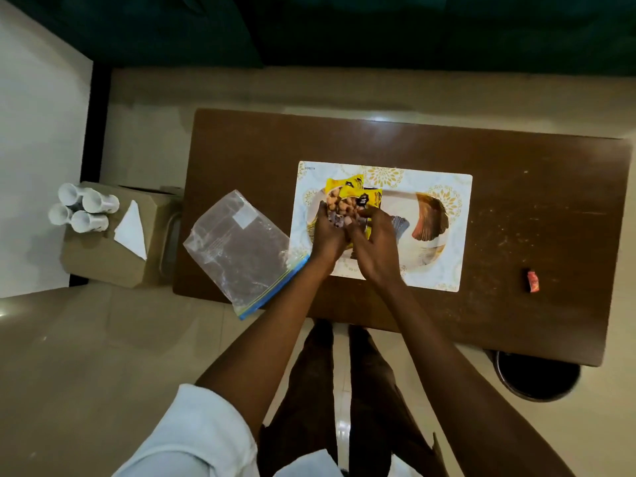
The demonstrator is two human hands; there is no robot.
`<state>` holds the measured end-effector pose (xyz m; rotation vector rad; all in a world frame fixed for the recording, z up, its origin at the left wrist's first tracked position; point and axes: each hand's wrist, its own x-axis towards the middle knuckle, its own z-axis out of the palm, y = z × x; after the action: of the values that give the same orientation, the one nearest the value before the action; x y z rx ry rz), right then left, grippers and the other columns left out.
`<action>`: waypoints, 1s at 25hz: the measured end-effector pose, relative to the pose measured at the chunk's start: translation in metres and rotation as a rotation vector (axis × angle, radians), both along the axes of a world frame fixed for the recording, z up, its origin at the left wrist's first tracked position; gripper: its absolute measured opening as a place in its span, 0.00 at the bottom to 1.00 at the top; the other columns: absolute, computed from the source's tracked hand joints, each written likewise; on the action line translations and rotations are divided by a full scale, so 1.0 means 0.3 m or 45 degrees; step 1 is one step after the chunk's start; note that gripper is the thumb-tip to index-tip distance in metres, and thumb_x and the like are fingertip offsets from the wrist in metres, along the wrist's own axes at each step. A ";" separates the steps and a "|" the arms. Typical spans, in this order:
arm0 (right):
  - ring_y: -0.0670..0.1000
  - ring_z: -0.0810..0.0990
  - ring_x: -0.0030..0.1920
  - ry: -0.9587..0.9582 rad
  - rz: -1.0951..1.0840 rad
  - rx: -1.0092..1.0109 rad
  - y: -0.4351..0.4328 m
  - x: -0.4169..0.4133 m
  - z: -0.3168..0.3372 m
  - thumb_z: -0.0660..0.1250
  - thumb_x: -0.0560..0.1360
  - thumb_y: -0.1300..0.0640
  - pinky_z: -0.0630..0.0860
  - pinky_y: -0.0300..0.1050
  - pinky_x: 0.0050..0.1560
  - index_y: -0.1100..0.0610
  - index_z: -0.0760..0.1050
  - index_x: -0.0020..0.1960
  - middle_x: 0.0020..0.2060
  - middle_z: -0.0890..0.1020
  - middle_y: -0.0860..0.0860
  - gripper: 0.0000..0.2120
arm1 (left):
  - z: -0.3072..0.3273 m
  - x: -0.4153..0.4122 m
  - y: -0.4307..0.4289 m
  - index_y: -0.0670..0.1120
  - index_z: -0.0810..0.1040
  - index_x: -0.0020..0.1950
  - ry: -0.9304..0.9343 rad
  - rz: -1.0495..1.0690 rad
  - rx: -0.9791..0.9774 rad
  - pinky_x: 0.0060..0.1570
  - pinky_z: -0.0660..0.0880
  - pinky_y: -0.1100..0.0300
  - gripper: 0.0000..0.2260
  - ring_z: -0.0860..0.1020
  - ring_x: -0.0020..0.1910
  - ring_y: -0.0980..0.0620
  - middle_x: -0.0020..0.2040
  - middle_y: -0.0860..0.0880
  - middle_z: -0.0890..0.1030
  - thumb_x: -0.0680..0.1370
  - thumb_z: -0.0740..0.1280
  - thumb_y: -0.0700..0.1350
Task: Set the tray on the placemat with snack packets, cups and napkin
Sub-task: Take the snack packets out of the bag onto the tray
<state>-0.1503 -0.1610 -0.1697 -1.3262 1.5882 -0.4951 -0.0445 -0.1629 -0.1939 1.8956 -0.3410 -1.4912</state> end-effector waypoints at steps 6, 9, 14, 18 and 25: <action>0.57 0.78 0.67 -0.144 -0.329 0.509 -0.158 -0.041 -0.316 0.75 0.77 0.45 0.77 0.53 0.66 0.61 0.64 0.78 0.70 0.76 0.59 0.38 | -0.226 0.246 -0.052 0.43 0.79 0.66 0.354 -0.091 0.210 0.57 0.82 0.37 0.19 0.82 0.64 0.36 0.64 0.38 0.84 0.76 0.76 0.37; 0.59 0.83 0.63 -0.323 -0.317 0.666 -0.192 -0.033 -0.397 0.75 0.78 0.50 0.80 0.57 0.64 0.61 0.68 0.75 0.63 0.82 0.61 0.31 | -0.272 0.282 -0.094 0.43 0.77 0.68 0.311 -0.215 0.267 0.59 0.82 0.42 0.22 0.81 0.67 0.37 0.65 0.40 0.83 0.76 0.76 0.38; 0.54 0.83 0.49 -0.236 -0.313 0.538 -0.211 0.042 -0.438 0.73 0.79 0.61 0.80 0.50 0.49 0.64 0.72 0.69 0.53 0.84 0.57 0.21 | -0.300 0.266 -0.101 0.45 0.71 0.71 -0.686 -0.378 0.274 0.66 0.75 0.46 0.35 0.72 0.70 0.41 0.70 0.40 0.72 0.69 0.82 0.50; 0.49 0.83 0.41 -0.192 -0.294 0.451 -0.199 0.062 -0.426 0.71 0.79 0.63 0.76 0.33 0.33 0.65 0.72 0.68 0.52 0.83 0.59 0.19 | -0.302 0.253 -0.054 0.43 0.68 0.71 -0.728 -0.338 0.224 0.59 0.75 0.50 0.34 0.73 0.67 0.38 0.71 0.39 0.68 0.71 0.80 0.49; 0.47 0.83 0.49 -0.105 -0.317 0.422 -0.051 -0.001 -0.410 0.71 0.78 0.68 0.81 0.43 0.46 0.65 0.73 0.66 0.54 0.83 0.58 0.18 | -0.279 0.209 0.101 0.40 0.68 0.70 -0.631 -0.290 0.097 0.63 0.77 0.43 0.30 0.75 0.67 0.38 0.70 0.38 0.69 0.75 0.78 0.46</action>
<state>-0.1506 -0.1764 -0.2927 -0.8558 1.6902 -0.4085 0.0183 -0.1326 -0.2776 2.3420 -0.7555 -1.1637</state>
